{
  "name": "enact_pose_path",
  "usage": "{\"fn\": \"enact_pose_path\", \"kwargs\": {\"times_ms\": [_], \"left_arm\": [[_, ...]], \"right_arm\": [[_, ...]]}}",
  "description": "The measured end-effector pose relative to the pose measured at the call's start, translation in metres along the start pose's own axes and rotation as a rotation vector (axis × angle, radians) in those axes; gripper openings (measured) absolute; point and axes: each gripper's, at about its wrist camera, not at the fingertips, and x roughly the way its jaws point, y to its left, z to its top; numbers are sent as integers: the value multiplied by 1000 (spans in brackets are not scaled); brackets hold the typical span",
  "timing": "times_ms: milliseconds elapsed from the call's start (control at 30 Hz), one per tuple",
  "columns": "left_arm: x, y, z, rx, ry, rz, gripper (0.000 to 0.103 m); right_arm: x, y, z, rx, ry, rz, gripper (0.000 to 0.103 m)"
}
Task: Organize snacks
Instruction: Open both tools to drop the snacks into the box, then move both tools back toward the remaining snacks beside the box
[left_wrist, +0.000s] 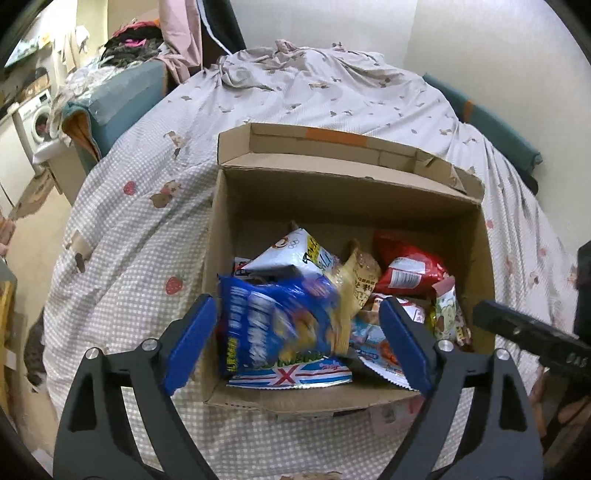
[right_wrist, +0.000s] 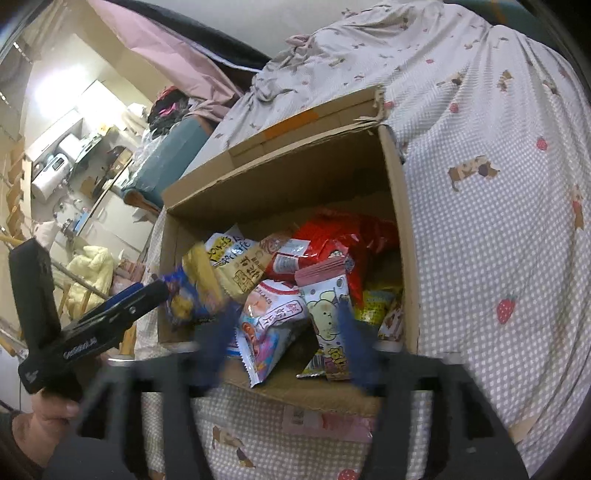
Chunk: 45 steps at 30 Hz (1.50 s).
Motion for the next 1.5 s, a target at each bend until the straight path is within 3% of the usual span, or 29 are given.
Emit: {"fn": "enact_pose_path", "kwargs": {"times_ms": [500, 1033, 1500], "left_arm": [[-25, 11, -10, -40, -14, 36, 88], [-59, 27, -56, -120, 19, 44, 88], [-72, 19, -86, -94, 70, 47, 88]], "right_arm": [[-23, -11, -10, 84, -28, -4, 75], [-56, -1, -48, 109, -7, -20, 75], [-56, -9, -77, 159, 50, -122, 75]]}}
